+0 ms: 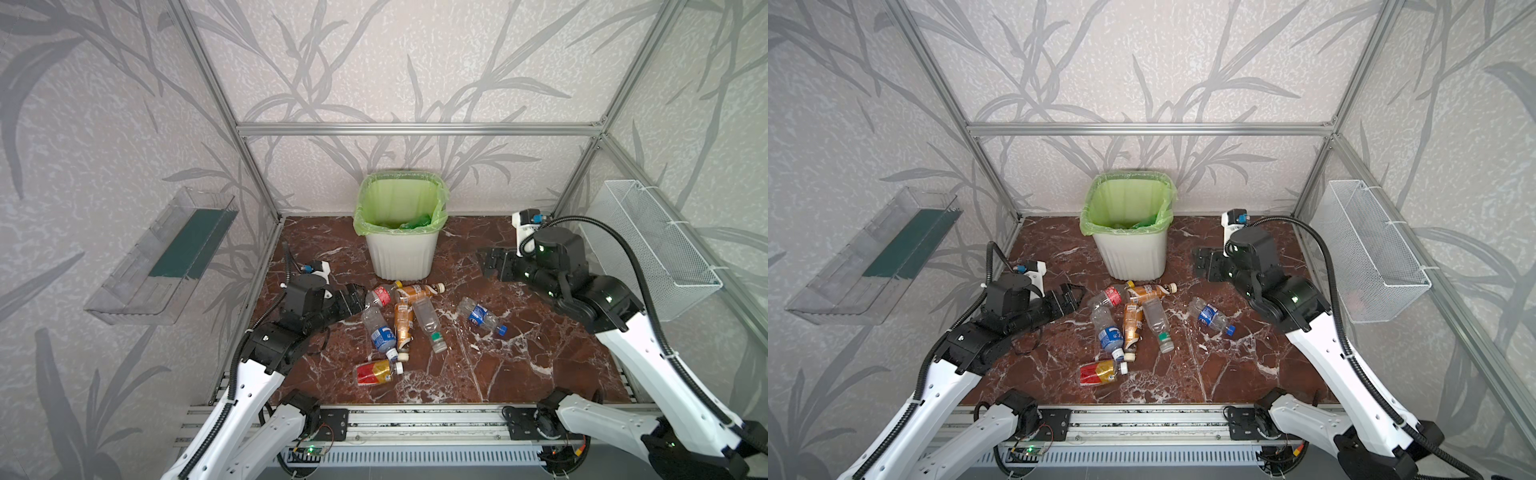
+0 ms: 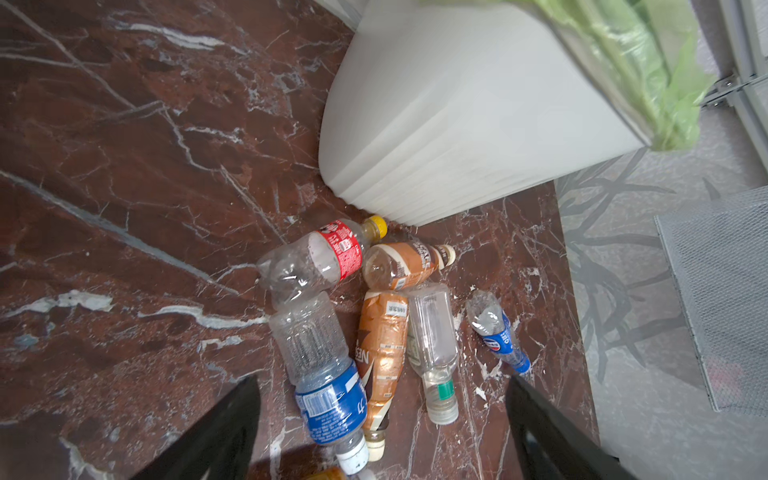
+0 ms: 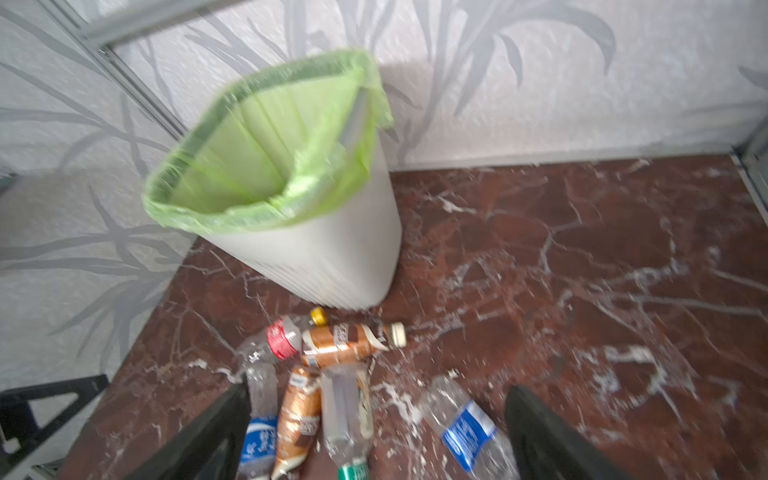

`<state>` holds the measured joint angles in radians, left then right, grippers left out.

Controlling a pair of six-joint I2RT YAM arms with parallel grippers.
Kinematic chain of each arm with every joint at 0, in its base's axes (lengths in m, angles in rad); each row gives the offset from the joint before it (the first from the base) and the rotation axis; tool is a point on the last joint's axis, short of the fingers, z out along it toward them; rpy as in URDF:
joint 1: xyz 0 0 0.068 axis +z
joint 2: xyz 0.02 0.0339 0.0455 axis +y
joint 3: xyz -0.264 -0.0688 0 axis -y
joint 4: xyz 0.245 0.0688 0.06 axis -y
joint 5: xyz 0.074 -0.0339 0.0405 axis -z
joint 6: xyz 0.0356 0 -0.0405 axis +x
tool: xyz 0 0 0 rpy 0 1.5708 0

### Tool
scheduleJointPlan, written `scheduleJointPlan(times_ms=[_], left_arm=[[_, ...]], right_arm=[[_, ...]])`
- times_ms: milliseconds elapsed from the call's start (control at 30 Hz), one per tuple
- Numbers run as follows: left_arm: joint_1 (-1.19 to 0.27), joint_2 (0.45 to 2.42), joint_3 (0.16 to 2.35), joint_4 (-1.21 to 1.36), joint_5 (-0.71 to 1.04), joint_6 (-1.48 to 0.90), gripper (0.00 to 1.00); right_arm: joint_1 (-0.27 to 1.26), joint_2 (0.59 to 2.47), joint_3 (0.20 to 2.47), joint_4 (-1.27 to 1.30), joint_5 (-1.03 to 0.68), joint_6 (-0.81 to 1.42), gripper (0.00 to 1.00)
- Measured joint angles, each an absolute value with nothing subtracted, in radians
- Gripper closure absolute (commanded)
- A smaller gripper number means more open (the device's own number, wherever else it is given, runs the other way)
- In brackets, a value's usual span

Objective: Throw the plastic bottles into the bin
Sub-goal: 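Lower the right gripper back toward the pile while the left reaches in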

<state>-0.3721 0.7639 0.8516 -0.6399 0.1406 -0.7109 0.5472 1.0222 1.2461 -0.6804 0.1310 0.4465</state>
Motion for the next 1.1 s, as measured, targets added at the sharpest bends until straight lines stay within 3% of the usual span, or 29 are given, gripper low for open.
scheduleJointPlan(times_ms=[300, 1100], left_arm=[[-0.371, 0.754, 0.767, -0.643, 0.163, -0.730, 0.08], [-0.379, 0.701, 0.644, -0.690, 0.315, -0.762, 0.15]], right_arm=[[0.519, 0.977, 0.756, -0.652, 0.052, 0.582, 0.11], [0.518, 0.939, 0.604, -0.499, -0.098, 0.654, 0.14]])
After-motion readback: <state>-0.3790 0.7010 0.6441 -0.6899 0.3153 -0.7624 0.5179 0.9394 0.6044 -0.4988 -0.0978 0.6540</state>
